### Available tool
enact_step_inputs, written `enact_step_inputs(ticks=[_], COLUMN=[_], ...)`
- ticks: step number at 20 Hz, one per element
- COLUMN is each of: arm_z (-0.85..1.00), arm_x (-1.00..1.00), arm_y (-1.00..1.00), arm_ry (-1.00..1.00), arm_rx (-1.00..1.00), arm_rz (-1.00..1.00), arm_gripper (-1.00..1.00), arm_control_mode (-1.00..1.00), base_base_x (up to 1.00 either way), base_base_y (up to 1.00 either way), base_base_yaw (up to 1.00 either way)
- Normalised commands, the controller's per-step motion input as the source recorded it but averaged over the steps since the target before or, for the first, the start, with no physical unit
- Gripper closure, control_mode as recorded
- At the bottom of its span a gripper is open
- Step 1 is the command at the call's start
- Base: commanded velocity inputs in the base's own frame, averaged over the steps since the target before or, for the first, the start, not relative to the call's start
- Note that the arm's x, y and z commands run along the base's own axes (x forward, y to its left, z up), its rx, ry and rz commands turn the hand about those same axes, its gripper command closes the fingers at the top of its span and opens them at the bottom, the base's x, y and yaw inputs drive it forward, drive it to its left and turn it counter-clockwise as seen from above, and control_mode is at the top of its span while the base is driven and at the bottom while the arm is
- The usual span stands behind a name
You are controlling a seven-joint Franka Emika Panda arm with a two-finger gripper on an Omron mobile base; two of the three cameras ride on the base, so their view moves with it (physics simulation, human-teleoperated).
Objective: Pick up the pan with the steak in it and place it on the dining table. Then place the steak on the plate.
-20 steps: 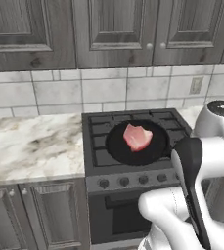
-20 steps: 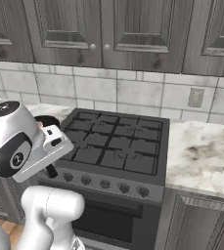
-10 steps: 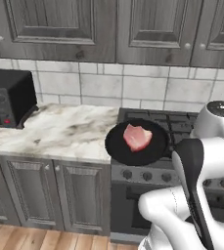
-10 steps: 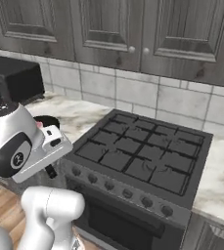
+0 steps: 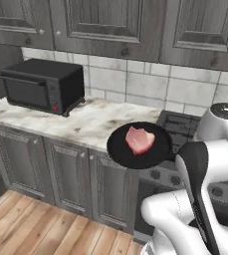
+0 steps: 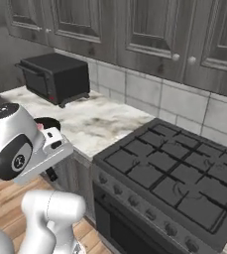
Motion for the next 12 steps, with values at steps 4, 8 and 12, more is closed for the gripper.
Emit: enact_step_inputs(ticks=[4, 8, 12], arm_z=[0.00, 0.00, 0.00], arm_x=[0.00, 0.00, 0.00], arm_y=[0.00, 0.00, 0.00], arm_ry=[0.00, 0.00, 0.00], arm_rx=[0.00, 0.00, 0.00], arm_rz=[0.00, 0.00, 0.00], arm_gripper=[1.00, 1.00, 1.00], arm_control_mode=[1.00, 1.00, 1.00], base_base_x=[0.00, -0.05, -0.04], base_base_y=[0.00, 0.00, 0.00], base_base_yaw=[0.49, 0.50, 0.50])
